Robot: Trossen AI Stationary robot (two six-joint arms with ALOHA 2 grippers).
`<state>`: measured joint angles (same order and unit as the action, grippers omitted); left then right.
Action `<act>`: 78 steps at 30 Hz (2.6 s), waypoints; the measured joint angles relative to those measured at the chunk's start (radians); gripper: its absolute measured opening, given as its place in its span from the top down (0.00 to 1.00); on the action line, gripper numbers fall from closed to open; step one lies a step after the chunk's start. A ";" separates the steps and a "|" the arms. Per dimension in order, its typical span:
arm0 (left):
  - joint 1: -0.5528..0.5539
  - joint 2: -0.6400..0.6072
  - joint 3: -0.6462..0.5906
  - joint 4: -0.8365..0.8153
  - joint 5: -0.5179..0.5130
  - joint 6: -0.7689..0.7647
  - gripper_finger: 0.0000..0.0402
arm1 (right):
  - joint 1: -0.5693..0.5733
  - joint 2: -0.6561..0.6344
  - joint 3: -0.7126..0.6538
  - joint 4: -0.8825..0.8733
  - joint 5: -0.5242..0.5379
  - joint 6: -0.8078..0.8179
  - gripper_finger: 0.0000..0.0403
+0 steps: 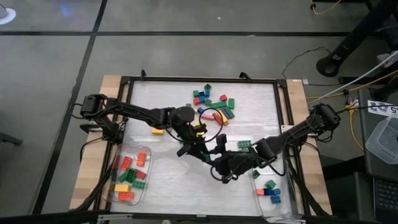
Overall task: Sort blocks by size
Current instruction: Put the small green game piece into the right transparent bin, then put the large green game piece into the left transparent bin
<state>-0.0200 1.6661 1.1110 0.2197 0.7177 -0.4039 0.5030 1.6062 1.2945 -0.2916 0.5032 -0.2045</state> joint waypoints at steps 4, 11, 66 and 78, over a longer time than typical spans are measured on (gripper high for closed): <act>0.000 0.000 0.000 -0.016 0.000 0.041 0.54 | 0.001 0.000 0.000 -0.025 -0.061 0.081 0.61; 0.007 0.000 0.001 -0.167 0.003 0.124 0.51 | 0.041 -0.015 0.000 -0.214 -0.172 0.317 0.64; -0.048 0.005 -0.080 -0.747 -0.682 0.160 0.51 | 0.433 -0.039 0.134 -1.033 -0.230 1.639 0.52; -0.058 0.005 -0.080 -0.758 -0.756 -0.451 0.51 | 0.433 -0.039 0.134 -1.033 -0.197 1.638 0.52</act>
<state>-0.0780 1.6714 1.0313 -0.5385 -0.0384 -0.8546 0.9356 1.5669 1.4281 -1.3247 0.3058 1.4338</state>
